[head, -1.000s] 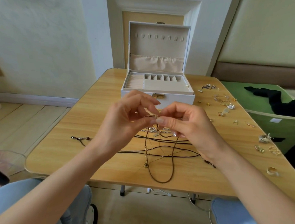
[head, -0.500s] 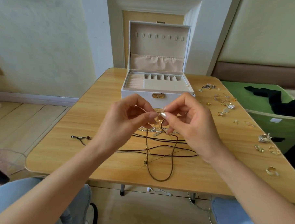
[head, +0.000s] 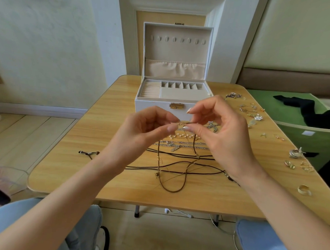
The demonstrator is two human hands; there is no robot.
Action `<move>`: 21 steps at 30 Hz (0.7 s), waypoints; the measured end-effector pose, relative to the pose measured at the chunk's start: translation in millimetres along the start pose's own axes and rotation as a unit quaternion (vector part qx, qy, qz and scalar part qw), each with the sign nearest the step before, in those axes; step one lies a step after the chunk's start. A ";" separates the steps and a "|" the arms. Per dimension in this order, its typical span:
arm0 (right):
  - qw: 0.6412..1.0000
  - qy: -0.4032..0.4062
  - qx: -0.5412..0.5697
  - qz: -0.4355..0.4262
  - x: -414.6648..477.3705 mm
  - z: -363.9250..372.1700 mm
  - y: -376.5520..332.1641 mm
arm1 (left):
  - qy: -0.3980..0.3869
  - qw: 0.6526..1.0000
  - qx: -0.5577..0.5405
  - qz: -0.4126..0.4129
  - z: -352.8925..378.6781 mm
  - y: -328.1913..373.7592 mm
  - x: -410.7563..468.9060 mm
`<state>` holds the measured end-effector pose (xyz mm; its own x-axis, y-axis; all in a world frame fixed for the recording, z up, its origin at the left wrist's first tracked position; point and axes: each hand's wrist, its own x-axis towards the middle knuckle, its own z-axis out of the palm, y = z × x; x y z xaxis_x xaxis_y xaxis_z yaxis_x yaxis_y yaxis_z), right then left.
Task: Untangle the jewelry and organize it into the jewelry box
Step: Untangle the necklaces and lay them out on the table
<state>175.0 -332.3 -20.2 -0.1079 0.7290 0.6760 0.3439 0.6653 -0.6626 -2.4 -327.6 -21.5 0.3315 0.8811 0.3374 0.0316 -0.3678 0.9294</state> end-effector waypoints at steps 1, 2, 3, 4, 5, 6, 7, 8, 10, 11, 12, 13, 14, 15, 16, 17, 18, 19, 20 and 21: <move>1.000 -0.002 0.007 -0.001 -0.2 0.1 -0.3 | -0.004 1.000 0.014 -0.007 0.5 -0.5 -0.1; 1.000 -0.004 0.011 -0.002 -0.3 0.1 -0.5 | -0.008 1.000 0.023 -0.014 0.3 -1.1 -0.1; 1.000 -0.007 0.015 -0.002 -0.2 -0.2 -0.6 | -0.011 0.999 0.027 -0.019 -0.5 -1.7 -0.1; 1.000 -0.011 0.018 0.001 -0.1 -0.9 -0.7 | -0.015 0.999 0.025 -0.023 -2.1 -2.1 -0.1; 0.999 -0.018 0.026 0.008 0.0 -1.9 -0.6 | -0.019 0.999 0.020 -0.025 -4.0 -2.5 -0.1; 0.998 -0.031 0.041 0.019 0.0 -3.0 -0.6 | -0.021 0.999 0.012 -0.026 -5.8 -2.6 0.0; 0.996 -0.046 0.062 0.034 0.0 -3.7 -0.4 | -0.021 0.999 0.004 -0.028 -7.3 -2.8 0.1; 0.994 -0.059 0.082 0.051 -0.2 -4.3 -0.2 | -0.021 0.999 0.000 -0.031 -8.2 -2.8 0.1; 0.989 -0.067 0.104 0.078 -0.6 -3.9 0.2 | -0.024 0.999 0.003 -0.037 -7.6 -2.3 0.3; 0.989 -0.071 0.103 0.084 -1.1 -2.9 -0.1 | -0.028 0.999 0.007 -0.038 -6.6 -2.2 0.0; 0.989 -0.079 0.093 0.085 -1.8 -0.9 -0.9 | -0.030 0.999 0.010 -0.038 -5.4 -1.8 -0.1; 0.989 -0.091 0.080 0.082 -3.0 1.7 -1.9 | -0.030 0.999 0.013 -0.036 -4.3 -1.7 -0.2; 0.989 -0.101 0.070 0.080 -4.7 4.8 -2.8 | -0.025 0.999 0.014 -0.034 -3.0 -1.3 -0.2; 0.989 -0.105 0.064 0.079 -6.1 7.6 -3.5 | -0.019 0.999 0.015 -0.033 -1.9 -1.0 -0.3; 0.990 -0.102 0.063 0.080 -7.1 9.8 -4.0 | -0.014 0.999 0.013 -0.032 -0.7 -0.4 -0.3; 0.990 -0.095 0.063 0.082 -7.5 11.3 -3.9 | -0.008 0.999 0.012 -0.031 0.2 -0.3 -0.4; 0.991 -0.088 0.062 0.083 -7.4 11.8 -4.2 | -0.002 0.999 0.012 -0.030 0.7 -0.6 -0.4; 0.992 -0.082 0.056 0.081 -6.9 11.6 -4.6 | 0.004 0.999 0.015 -0.029 0.7 -1.0 -0.3; 0.993 -0.078 0.046 0.076 -6.2 10.7 -5.0 | 0.008 0.999 0.019 -0.027 0.1 -1.4 -0.2; 0.994 -0.074 0.032 0.069 -5.3 9.5 -5.3 | 0.011 0.999 0.025 -0.023 -0.5 -1.9 -0.2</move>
<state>164.9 -338.1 -23.4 -0.2010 0.8267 0.5255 0.3055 0.5626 -0.7682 -3.0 -326.9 -23.3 0.3077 0.9034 0.2987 0.0940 -0.3413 0.9353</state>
